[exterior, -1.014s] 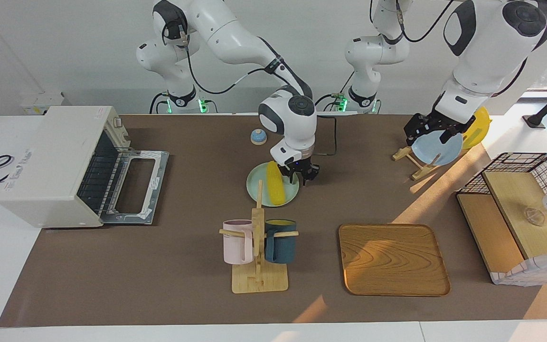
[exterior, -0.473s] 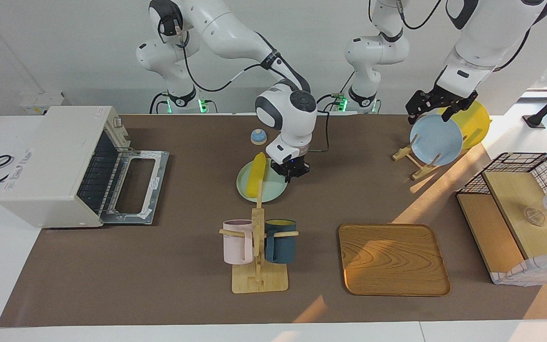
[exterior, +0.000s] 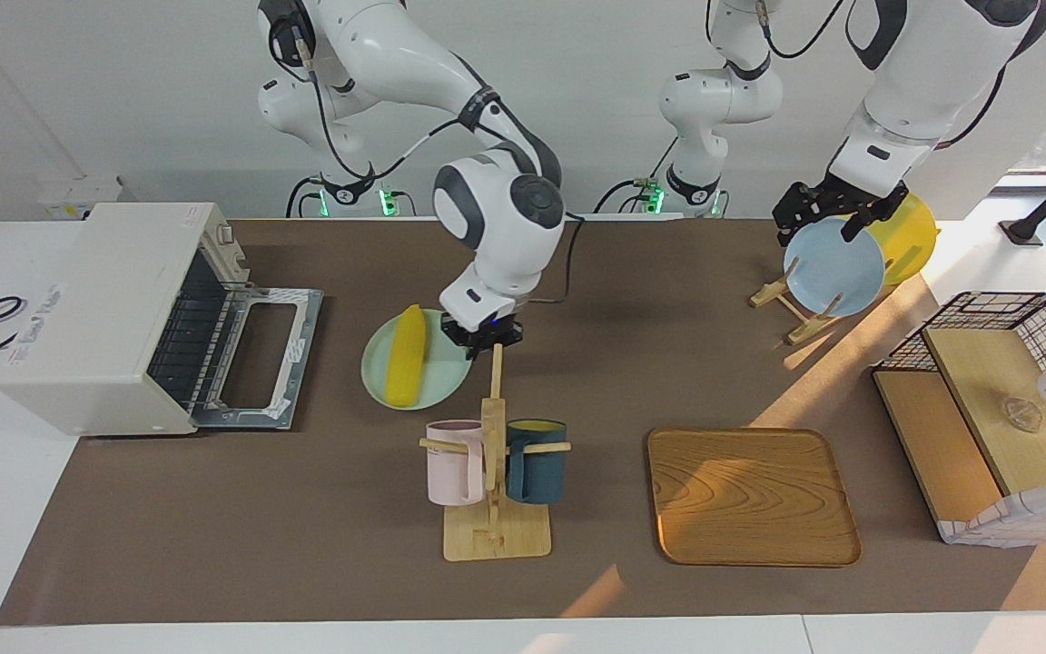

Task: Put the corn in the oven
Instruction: 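Carry the corn with the right gripper into the open oven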

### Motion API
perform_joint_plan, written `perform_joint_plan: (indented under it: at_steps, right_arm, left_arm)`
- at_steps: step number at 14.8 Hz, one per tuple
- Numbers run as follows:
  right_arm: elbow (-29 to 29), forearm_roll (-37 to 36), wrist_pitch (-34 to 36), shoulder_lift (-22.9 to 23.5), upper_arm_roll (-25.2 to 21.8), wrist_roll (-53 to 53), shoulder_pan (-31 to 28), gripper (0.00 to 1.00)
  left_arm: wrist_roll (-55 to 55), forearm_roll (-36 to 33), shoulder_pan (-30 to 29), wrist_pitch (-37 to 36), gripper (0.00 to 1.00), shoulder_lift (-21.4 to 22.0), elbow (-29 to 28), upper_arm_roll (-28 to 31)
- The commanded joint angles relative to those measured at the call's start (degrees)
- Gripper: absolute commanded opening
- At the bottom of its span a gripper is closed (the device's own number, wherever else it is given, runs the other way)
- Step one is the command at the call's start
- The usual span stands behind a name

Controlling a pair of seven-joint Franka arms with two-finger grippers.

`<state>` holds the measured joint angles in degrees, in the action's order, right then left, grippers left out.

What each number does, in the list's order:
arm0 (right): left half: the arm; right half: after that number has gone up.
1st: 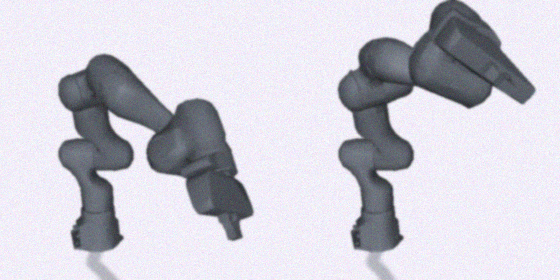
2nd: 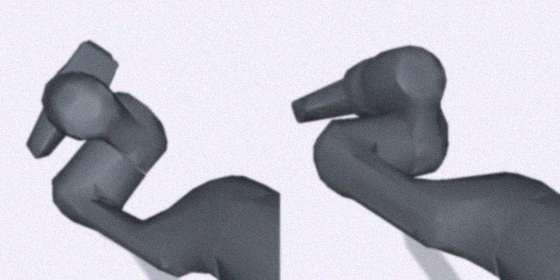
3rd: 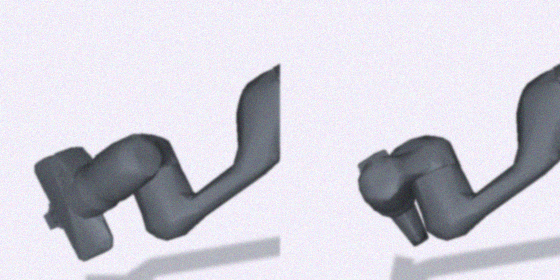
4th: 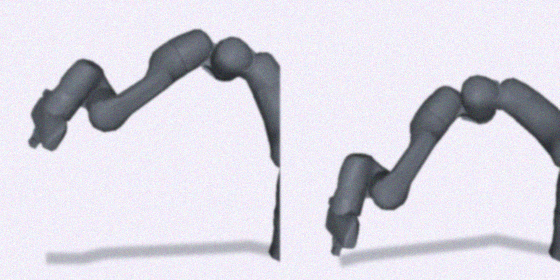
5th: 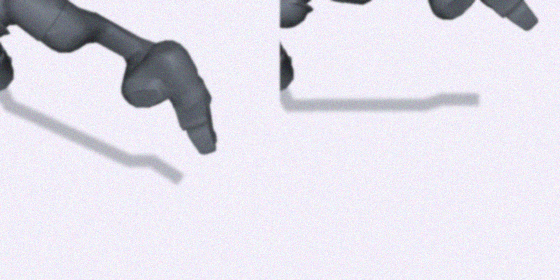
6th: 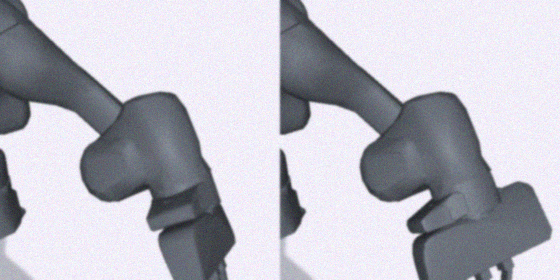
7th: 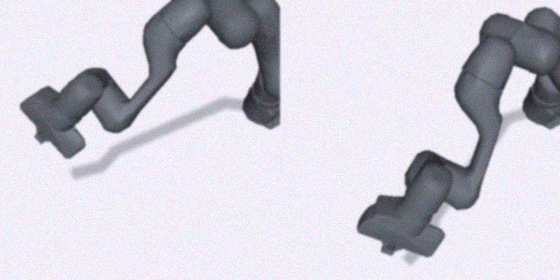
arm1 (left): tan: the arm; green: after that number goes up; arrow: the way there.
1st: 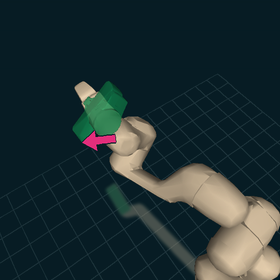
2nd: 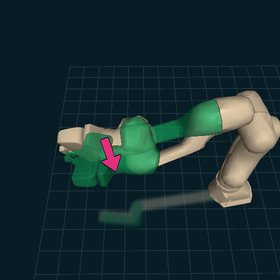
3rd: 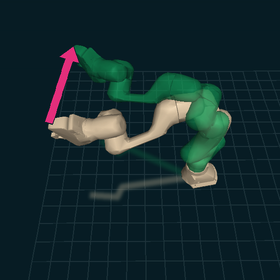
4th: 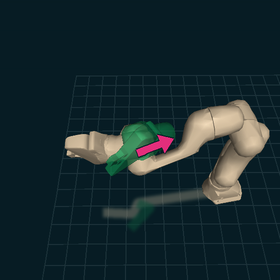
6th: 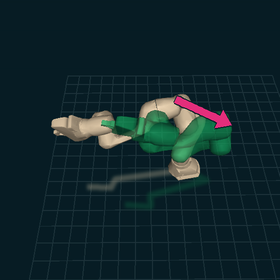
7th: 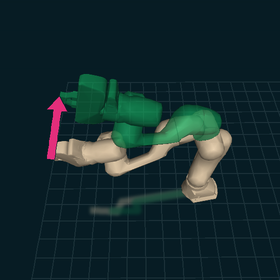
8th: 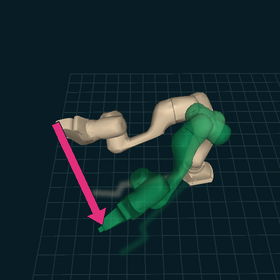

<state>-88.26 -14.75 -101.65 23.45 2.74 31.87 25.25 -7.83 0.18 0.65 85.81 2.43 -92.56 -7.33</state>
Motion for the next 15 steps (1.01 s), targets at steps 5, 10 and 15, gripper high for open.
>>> perform_joint_plan:
  at_steps: [5,10,15]
  right_arm:
    - [-17.9,-0.4,-1.6,-14.5,1.0,-14.5,-14.3,0.0]
    - [-19.1,-0.4,-0.5,-15.0,0.9,-17.3,-17.3,0.0]
    - [-22.3,-0.7,-0.6,-16.3,0.8,-23.7,-23.4,0.0]
  left_arm:
    - [1.1,-0.1,-0.6,1.3,1.0,1.2,-1.7,-0.3]
    - [1.0,3.2,-1.2,2.6,1.0,1.1,-1.7,-0.1]
    - [1.1,3.6,-1.0,2.3,1.0,1.2,-1.9,-0.1]
